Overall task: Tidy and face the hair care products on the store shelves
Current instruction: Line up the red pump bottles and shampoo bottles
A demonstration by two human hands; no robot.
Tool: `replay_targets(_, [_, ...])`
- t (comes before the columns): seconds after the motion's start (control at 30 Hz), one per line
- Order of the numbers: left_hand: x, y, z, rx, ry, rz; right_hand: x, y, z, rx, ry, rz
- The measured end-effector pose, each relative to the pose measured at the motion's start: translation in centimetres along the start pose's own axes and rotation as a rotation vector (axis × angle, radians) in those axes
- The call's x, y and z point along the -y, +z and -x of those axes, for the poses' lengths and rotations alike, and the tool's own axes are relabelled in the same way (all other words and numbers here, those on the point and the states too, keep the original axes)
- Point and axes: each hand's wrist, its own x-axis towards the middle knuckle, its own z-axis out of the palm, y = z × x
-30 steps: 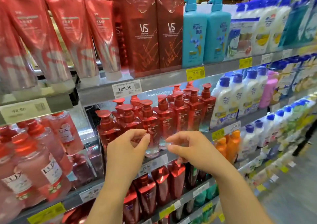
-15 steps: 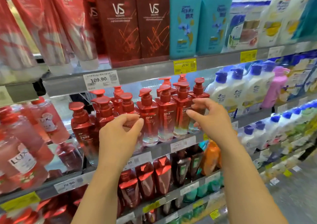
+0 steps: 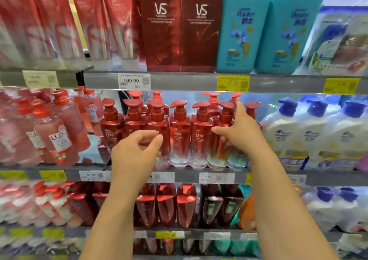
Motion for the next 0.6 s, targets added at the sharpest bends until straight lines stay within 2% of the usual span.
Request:
replay_targets(0.23, [0.1,-1.2,0.8,-0.101,0.000,-0.105,-1.0,0.5,-0.3,0.034,0.000,0.006])
replay_targets(0.4, [0.6,-2.3,0.1,-0.195,-0.048,-0.149,-1.7,1.6,0.9,-0.091,-0.069,0.115])
replay_targets(0.6, [1.8,-3.9,-2.6,-0.310,-0.084,-0.171,-1.5,0.7,1.7,-0.090,-0.077,0.120])
